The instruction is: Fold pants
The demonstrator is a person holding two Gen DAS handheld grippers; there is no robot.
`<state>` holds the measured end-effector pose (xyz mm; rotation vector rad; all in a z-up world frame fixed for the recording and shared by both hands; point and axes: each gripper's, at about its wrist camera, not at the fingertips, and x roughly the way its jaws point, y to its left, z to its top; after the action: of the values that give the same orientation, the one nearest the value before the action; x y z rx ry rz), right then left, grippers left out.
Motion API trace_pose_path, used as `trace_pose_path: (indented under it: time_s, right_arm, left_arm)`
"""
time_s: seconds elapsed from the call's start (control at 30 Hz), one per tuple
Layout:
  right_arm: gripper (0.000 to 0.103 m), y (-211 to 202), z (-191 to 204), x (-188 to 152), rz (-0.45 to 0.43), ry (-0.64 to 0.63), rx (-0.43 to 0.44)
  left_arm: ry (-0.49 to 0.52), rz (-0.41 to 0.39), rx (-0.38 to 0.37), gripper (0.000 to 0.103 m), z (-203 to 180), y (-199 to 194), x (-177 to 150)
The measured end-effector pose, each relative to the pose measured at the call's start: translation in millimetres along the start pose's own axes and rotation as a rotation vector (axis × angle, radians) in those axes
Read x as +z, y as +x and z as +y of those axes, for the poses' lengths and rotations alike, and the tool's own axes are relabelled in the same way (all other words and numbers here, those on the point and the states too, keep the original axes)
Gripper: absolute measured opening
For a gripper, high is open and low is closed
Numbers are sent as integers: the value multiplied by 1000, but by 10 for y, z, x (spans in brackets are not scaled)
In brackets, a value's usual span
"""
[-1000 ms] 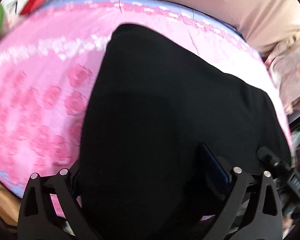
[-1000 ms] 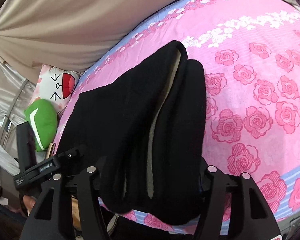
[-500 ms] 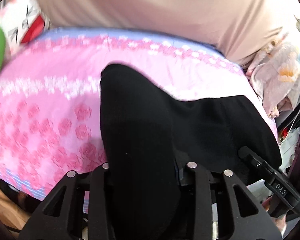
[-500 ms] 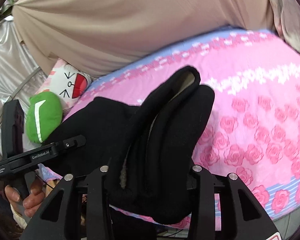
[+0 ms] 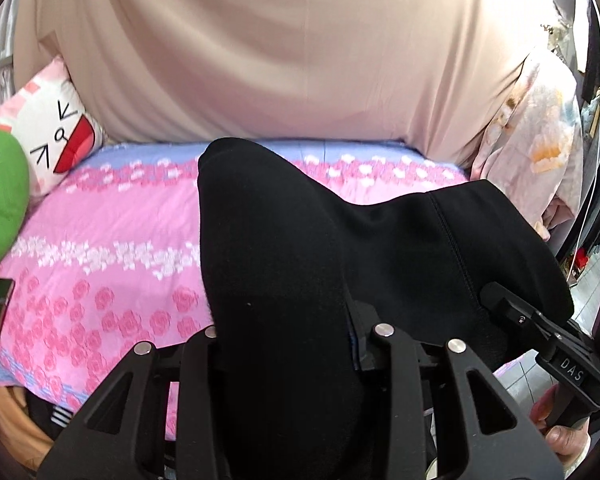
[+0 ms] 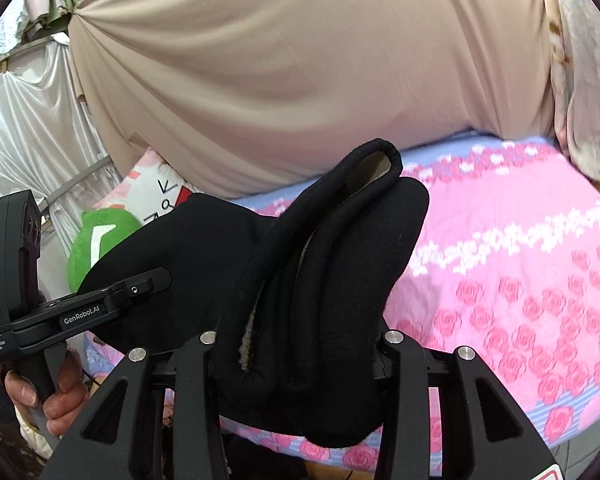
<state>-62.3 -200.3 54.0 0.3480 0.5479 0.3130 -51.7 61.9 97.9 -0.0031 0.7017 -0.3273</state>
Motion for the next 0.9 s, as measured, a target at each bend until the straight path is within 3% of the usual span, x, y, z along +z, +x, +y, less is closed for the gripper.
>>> trace_pose_path:
  time_s: [0.57,0.9]
  right_arm:
    - [38,-246,413,1025,-247,-140,37]
    - [38,169,391,1700,-349,-157,59]
  left_arm:
    - [63,-294,-3,34,15,-492,804]
    - [66,-420,-8,35,181,-140,1503]
